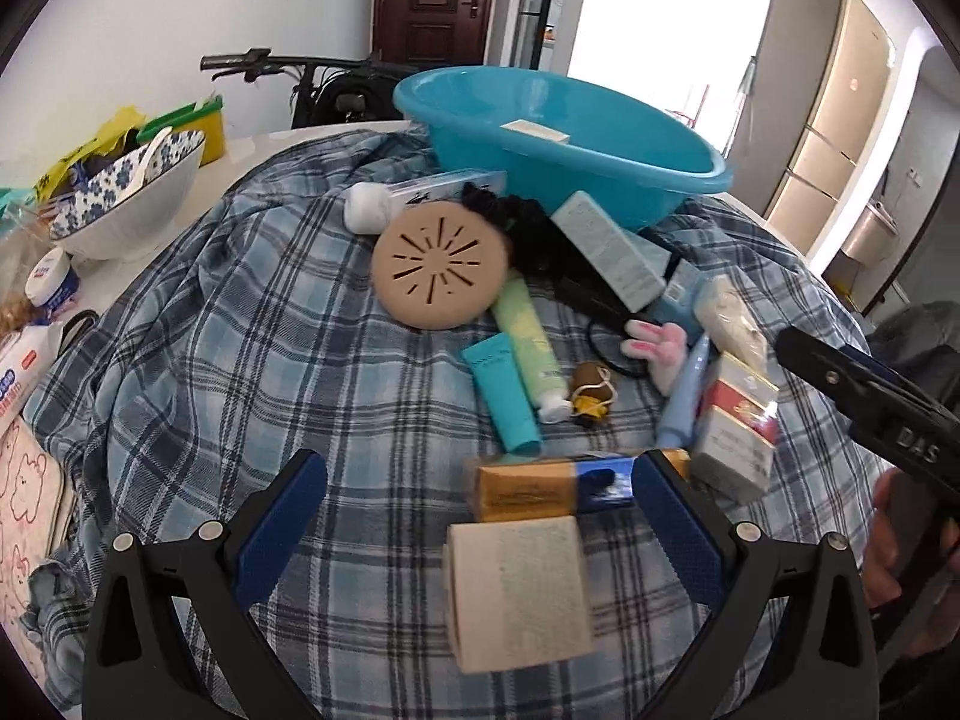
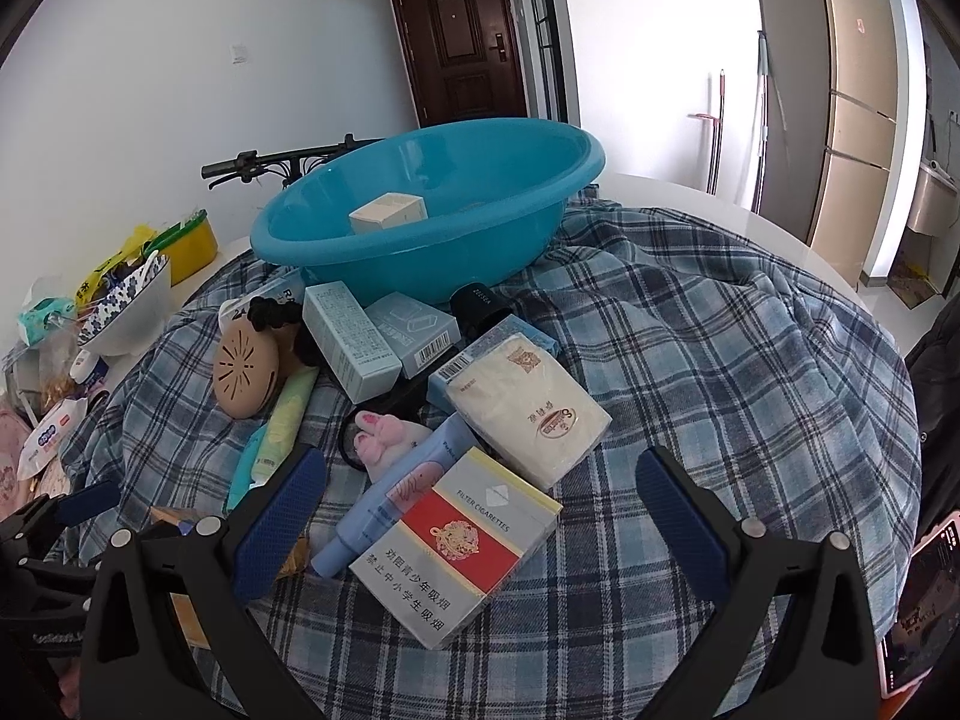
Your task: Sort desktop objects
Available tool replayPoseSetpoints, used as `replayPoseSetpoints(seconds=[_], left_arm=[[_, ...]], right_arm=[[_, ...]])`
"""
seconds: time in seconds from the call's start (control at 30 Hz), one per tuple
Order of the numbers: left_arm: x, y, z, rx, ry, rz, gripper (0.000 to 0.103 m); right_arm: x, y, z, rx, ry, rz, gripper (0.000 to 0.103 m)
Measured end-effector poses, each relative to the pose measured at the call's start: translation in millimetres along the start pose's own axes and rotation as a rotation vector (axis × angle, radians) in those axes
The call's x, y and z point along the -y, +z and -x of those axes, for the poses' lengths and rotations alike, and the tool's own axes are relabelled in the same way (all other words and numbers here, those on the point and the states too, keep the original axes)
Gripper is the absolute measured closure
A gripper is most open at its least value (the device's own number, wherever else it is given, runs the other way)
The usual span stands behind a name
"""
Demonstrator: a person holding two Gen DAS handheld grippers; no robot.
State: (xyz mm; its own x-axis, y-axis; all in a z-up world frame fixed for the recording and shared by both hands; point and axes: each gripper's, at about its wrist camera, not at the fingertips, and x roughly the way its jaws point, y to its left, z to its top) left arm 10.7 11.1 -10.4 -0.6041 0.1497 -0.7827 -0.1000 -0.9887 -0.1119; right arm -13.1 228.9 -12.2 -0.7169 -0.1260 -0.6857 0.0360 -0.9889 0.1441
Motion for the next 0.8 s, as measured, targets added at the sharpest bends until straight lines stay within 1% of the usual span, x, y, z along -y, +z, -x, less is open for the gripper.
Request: replayPoseSetpoints(seconds=[0.07, 0.17, 0.4, 0.47, 0.57, 0.8], left_arm=[[4, -1, 1, -0.003, -0.011, -0.008, 0.0], [12, -3, 1, -0.014, -0.047, -0.018, 0.0], [34, -5, -7, -0.043, -0.103, -0.075, 0.0], [37, -4, -10, -0.041, -0.088, -0.083, 0.0], [36, -1, -17, -0.051, -0.099, -0.064, 0.0], [34, 5, -29, -0.046, -0.057, -0.058, 0.0]], right_arm=[[0, 0, 0, 0.001, 0.0, -0.001, 0.0], [2, 0, 0, -0.001, 0.0, -0.007, 0.0], [8, -1, -1, -0.004, -0.007, -0.016, 0.0], [11, -1, -1, -0.005, -0.011, -0.022, 0.0], [17, -1, -1, -0.006, -0.019, -0.033, 0.0], [24, -1, -1, -0.006, -0.029, -0.051, 0.0]])
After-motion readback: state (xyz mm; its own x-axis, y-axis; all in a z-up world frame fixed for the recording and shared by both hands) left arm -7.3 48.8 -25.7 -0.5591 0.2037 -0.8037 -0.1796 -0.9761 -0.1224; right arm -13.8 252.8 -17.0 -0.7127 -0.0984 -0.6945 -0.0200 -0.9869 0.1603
